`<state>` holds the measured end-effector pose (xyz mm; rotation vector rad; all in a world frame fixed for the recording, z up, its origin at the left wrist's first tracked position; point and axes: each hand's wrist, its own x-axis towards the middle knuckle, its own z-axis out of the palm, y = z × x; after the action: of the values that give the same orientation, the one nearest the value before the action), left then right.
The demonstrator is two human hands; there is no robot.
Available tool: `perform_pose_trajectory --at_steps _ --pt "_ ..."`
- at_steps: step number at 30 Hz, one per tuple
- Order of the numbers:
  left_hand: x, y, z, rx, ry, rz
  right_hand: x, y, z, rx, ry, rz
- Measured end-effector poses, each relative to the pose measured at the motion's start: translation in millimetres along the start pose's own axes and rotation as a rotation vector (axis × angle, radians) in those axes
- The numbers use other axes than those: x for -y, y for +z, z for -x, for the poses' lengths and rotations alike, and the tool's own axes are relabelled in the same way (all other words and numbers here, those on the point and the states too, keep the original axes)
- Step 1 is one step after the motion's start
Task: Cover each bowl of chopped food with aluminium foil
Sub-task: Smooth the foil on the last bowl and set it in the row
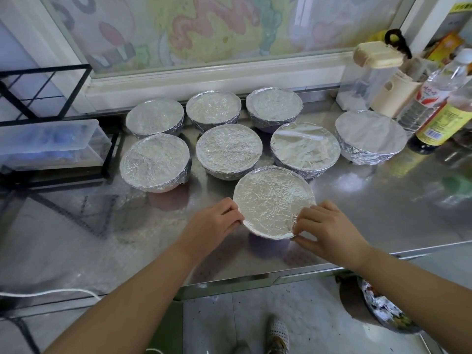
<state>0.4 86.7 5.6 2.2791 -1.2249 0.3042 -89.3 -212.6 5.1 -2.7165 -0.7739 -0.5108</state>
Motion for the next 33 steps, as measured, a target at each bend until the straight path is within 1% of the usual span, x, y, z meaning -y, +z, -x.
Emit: perform_pose_trajectory --at_steps 5,7,11,16,18,20,21,22,23,25,27,28,30,31,33 --pt "-1.0 -0.9 0.6 0.0 0.013 0.0 18.4 9.4 5.7 -0.128 0.187 0.043" --pt "-0.9 -1.5 0.8 0.006 0.008 -0.002 25.7 14.0 7.2 -0.151 0.224 0.034" --pt "-1.1 -1.9 -0.6 0.0 0.005 -0.016 28.1 13.9 7.8 -0.147 0.237 0.01" --pt "-8.5 0.1 2.5 0.003 0.02 -0.005 12.7 8.1 11.4 -0.123 0.221 -0.063" --pt "-12.3 2.7 4.7 0.014 0.023 0.013 7.5 7.8 14.3 -0.115 0.293 -0.123" --pt "-15.9 2.5 6.9 0.02 -0.011 0.043 9.2 5.3 15.9 -0.117 0.412 -0.215" --pt "-18.6 1.1 7.4 0.004 -0.084 0.085 11.9 3.0 16.1 -0.12 0.475 -0.263" --pt "-22.2 -1.4 6.4 -0.033 -0.207 0.16 15.4 0.0 16.3 -0.135 0.542 -0.307" --pt "-24.7 -3.5 3.9 -0.087 -0.37 0.247 19.6 -3.6 16.2 -0.161 0.623 -0.352" --pt "-27.1 -5.6 -6.5 -0.155 -0.711 0.395 28.6 -9.9 14.0 -0.215 0.863 -0.481" --pt "-25.5 -5.1 -20.5 -0.139 -0.945 0.562 35.5 -10.1 6.3 -0.184 1.132 -0.664" --pt "-25.1 -5.5 -26.6 -0.123 -1.022 0.637 38.7 -7.4 2.6 -0.154 1.232 -0.764" --pt "-18.8 -2.3 -32.0 -0.076 -1.107 0.674 45.2 -2.5 -5.3 -0.141 1.371 -0.981" --pt "-16.6 -1.9 -32.6 -0.045 -1.113 0.655 48.1 -1.4 -9.0 -0.143 1.394 -1.035" --pt "-14.4 -2.2 -32.3 0.016 -1.085 0.618 51.8 -0.3 -13.9 -0.151 1.369 -1.002"
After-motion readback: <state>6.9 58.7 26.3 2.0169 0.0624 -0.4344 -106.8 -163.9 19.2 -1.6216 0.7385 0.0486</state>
